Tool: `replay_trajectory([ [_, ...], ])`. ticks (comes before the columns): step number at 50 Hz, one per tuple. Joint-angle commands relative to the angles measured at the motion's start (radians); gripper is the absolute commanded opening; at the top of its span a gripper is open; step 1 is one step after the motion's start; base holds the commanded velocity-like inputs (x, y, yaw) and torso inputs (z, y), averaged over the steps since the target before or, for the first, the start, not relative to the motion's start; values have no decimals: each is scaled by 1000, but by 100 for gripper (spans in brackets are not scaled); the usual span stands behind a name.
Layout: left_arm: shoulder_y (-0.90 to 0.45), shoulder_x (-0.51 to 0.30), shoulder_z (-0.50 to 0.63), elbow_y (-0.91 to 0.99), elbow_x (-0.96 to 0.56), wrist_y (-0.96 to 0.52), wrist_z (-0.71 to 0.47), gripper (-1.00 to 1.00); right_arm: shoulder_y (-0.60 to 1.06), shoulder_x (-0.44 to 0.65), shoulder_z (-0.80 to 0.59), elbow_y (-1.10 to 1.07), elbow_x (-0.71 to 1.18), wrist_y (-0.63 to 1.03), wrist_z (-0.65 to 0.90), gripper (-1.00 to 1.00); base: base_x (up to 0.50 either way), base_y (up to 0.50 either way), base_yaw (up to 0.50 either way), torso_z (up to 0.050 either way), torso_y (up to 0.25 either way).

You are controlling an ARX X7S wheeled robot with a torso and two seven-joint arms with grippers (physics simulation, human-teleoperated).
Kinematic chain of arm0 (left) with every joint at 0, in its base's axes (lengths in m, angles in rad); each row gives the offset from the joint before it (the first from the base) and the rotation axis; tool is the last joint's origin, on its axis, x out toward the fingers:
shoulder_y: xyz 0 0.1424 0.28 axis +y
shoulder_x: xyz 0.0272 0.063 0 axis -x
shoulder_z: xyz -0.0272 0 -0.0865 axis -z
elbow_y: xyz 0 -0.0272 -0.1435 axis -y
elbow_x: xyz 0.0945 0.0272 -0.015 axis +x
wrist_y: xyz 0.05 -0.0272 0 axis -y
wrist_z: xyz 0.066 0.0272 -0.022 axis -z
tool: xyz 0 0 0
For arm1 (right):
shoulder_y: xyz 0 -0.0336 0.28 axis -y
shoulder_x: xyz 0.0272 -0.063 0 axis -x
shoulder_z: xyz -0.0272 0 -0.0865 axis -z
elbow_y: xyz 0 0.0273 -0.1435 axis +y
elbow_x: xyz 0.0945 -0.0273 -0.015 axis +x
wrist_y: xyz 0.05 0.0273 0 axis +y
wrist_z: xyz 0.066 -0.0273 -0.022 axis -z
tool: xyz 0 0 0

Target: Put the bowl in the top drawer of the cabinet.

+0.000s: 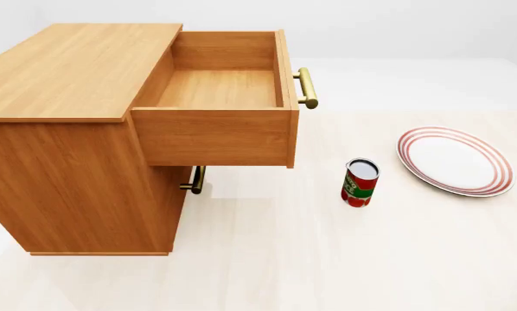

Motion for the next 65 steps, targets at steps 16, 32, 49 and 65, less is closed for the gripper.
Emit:
replay_trajectory([
  [16,-100,-23,-62,-143,-577,-245,-374,100,531,-228,128,-79,-326,435,-398,-100,0,0,0,0,0],
  [32,-178,-107,0,-155,-766,-211,-532,100,772,-464,-19,104,-900,112,-1188,-100,0,0,0,0,1],
  [49,-258,-137,60,-163,-817,-190,-573,100,646,-874,87,686,-987,-343,-1408,-100,0,0,0,0,1],
  [65,-318,-149,113,-180,-833,-181,-588,100,653,-1279,167,1424,-1035,-898,-1694,-100,0,0,0,0,0],
])
